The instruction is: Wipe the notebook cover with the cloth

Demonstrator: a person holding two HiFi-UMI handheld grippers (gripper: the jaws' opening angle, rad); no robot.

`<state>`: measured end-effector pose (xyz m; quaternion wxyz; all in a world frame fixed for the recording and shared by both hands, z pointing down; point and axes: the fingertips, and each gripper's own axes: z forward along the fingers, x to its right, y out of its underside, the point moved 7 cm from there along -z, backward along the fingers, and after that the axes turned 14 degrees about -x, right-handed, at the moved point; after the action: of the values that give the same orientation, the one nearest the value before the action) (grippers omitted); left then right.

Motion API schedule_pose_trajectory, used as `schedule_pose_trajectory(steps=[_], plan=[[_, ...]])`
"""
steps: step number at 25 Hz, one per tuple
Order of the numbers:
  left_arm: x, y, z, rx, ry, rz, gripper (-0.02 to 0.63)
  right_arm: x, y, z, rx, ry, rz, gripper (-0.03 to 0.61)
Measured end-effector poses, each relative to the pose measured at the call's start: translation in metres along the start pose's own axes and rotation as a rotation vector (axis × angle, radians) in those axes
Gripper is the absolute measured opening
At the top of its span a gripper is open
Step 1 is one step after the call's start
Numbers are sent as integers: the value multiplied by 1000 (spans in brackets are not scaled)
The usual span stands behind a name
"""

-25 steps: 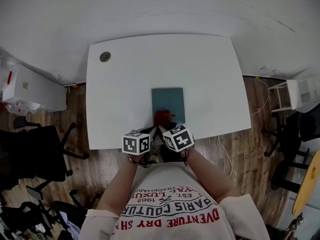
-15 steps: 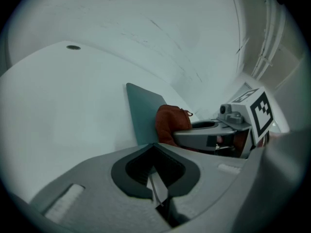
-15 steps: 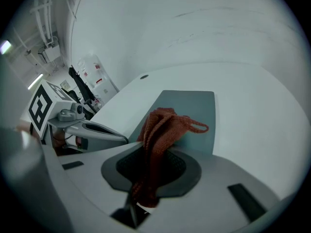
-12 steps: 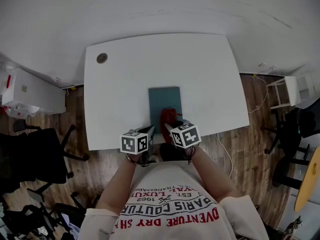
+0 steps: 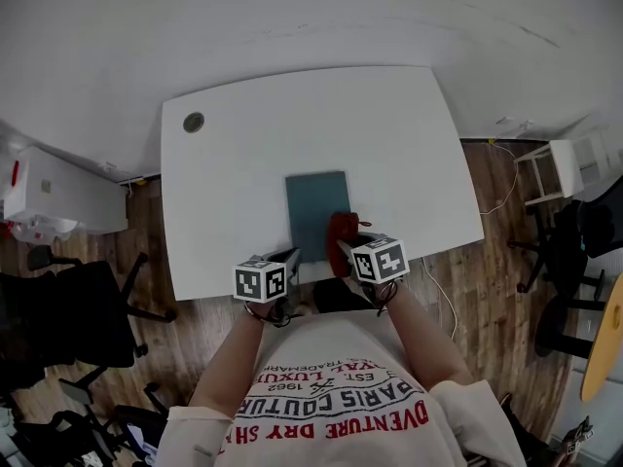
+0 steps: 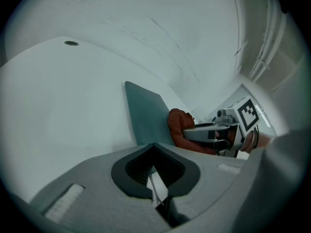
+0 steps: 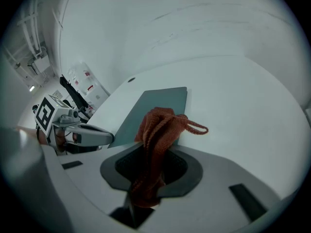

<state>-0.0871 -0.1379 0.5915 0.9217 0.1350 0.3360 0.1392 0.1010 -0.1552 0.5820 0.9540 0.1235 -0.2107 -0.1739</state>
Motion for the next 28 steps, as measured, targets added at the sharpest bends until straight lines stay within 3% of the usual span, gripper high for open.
schedule_pose_trajectory(steps=[11, 16, 20, 24, 28], plan=[[-2, 0, -1, -2, 11, -4, 9, 27, 12, -16, -4, 36, 63, 97], [-3, 2, -1, 1, 16, -25, 9, 43, 20, -27, -18, 97, 116, 83], [-3, 2, -1, 2, 23, -38, 9, 48, 19, -40, -8, 134, 101, 78], [1, 0, -1, -15, 6, 25, 9, 38, 6, -53, 77, 109, 75, 78], [19, -14, -11, 51, 3, 132, 9, 21, -15, -67, 185, 133, -2, 81]])
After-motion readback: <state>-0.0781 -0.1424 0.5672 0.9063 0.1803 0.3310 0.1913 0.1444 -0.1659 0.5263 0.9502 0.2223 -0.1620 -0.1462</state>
